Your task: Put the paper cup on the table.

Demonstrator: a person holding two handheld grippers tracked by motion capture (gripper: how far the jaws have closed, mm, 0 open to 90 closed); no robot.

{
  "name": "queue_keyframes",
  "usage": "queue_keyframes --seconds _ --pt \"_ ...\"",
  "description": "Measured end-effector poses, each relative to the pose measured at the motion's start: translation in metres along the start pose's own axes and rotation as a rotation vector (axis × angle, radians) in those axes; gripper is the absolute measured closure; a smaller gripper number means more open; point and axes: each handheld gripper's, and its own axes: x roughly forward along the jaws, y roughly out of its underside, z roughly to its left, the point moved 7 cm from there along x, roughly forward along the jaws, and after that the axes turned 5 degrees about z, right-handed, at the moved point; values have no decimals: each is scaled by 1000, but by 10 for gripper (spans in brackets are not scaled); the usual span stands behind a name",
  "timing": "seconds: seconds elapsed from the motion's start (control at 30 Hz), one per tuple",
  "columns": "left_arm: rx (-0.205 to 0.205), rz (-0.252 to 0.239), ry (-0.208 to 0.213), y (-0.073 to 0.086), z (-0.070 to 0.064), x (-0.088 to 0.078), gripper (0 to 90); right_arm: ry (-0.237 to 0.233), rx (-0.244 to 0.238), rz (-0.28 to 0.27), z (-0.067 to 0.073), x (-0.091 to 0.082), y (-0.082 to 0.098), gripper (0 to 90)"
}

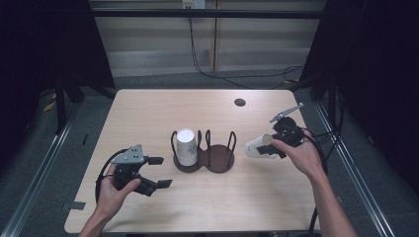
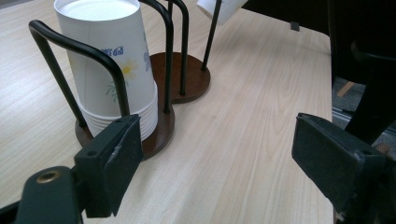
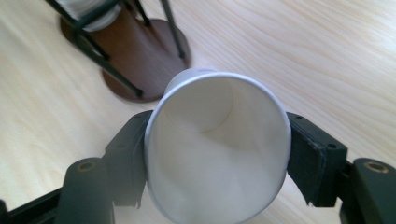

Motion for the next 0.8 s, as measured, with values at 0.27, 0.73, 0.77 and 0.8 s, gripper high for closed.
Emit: queue_keyframes --seconds 0.27,0.73,0.77,0.8 --pt "20 9 8 1 -2 3 163 8 15 39 -9 10 -11 295" --pt "11 1 -2 2 2 -2 163 20 34 90 -21 24 -24 293" --pt "10 2 -2 2 2 -2 163 25 33 97 -22 26 -25 293" --pt "11 2 -4 2 2 -3 163 34 32 108 -23 27 -25 293"
